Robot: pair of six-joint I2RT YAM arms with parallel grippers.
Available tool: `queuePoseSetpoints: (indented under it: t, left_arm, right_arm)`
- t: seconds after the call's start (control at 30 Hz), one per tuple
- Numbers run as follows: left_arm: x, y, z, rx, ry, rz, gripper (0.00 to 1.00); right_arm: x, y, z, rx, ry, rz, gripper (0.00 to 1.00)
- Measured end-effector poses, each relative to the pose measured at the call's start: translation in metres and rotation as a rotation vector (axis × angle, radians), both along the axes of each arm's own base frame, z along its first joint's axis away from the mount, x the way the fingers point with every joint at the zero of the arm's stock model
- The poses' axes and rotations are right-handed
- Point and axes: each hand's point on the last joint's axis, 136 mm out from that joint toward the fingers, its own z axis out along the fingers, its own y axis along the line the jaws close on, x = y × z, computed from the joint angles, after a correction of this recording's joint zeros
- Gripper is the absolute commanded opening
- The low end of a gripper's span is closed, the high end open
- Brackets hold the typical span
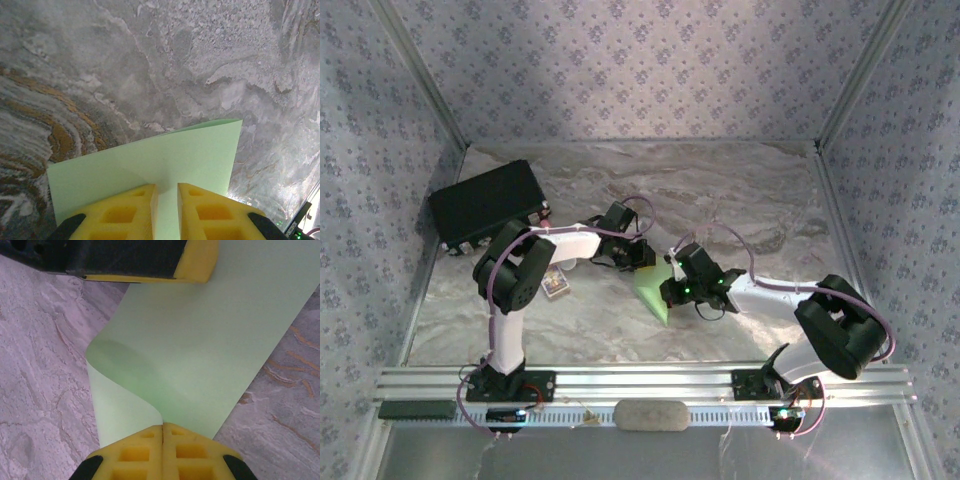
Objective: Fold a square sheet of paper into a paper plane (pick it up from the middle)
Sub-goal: Third fold the triangle at the center of the table.
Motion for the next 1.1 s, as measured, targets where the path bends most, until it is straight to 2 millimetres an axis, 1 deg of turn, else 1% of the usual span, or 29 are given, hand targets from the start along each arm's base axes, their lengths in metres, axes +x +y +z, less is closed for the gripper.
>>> queuePoseSetpoints:
  t: [0.23,0.5,0.73,1.1]
  left_arm:
    - [0.0,0.0,0.0,0.0,0.003,0.003,0.19]
    - [0.0,0.0,0.0,-0.001,0.006,0.007,0.18]
    - [0.0,0.0,0.0,-0.001,0.007,0.008,0.19]
    - [0.0,0.0,0.0,0.002,0.005,0.008,0.18]
  right_arm:
    - [-0.001,-0.001,-0.007,-0.015,0.016,0.0,0.0]
    - [0.001,-0.002,-0.008,-0.025,0.011,-0.008,0.0]
    - [0.0,-0.004,-0.014,-0.04,0.022,-0.011,0.0]
    - [0.002,-0.004,-0.014,-0.044,0.018,-0.017,0.0]
